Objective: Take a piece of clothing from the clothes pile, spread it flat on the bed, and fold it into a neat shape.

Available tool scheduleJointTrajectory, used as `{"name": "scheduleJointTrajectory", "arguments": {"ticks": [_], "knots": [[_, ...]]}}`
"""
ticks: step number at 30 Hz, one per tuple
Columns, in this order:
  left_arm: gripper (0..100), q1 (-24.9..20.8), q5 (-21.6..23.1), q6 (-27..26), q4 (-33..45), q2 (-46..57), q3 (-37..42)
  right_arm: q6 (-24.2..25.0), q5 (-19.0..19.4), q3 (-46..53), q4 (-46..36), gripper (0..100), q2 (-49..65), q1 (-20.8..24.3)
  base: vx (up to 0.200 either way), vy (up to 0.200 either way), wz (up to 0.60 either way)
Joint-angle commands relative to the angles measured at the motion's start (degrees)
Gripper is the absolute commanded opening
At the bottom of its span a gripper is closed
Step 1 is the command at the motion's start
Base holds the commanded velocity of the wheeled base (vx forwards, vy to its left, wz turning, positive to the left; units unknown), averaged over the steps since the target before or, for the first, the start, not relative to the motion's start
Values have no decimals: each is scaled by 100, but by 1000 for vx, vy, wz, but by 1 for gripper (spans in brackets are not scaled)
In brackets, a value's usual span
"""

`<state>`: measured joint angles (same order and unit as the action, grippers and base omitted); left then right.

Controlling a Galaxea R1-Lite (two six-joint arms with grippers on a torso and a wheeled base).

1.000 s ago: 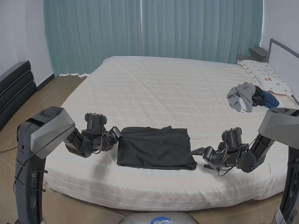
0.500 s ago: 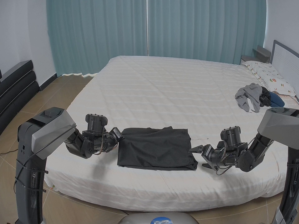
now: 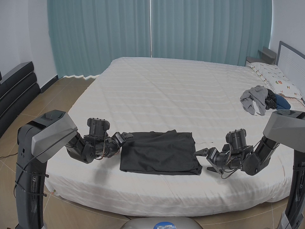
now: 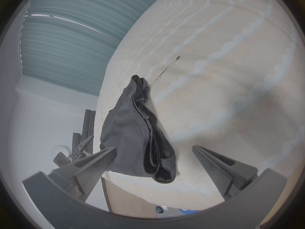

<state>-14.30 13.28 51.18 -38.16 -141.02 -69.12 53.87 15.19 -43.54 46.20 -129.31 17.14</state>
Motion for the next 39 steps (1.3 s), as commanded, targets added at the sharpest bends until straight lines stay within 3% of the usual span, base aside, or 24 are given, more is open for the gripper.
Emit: {"name": "scheduleJointTrajectory", "arguments": {"ticks": [1, 16, 21, 24, 27, 33, 39], "knots": [[100, 24, 0, 103, -8, 92, 74, 9, 2, 4, 3, 100, 19, 53, 0, 0, 0], [100, 94, 0, 296, -16, 549, 566, 18, -16, -5, 3, 100, 72, 61, 0, 0, 0], [100, 208, -71, 296, -52, 1191, 1129, -34, -297, -14, 3, 100, 336, 114, 0, 0, 0], [100, 331, -352, 279, -289, 1613, 1489, -122, -710, 4, 117, 100, 468, 334, 0, 0, 0], [100, 454, -897, -55, -386, 2404, 2008, -210, -1255, 171, 152, 100, 986, 624, 0, 0, 0], [100, 613, -1231, -1171, -429, 3801, 3010, -843, -1457, 443, -50, 100, 2208, 615, 0, 0, 0], [100, 665, -1486, -1470, -377, 5120, 3449, -1423, -1809, 856, -516, 100, 3561, 562, 0, 0, 0]]}}
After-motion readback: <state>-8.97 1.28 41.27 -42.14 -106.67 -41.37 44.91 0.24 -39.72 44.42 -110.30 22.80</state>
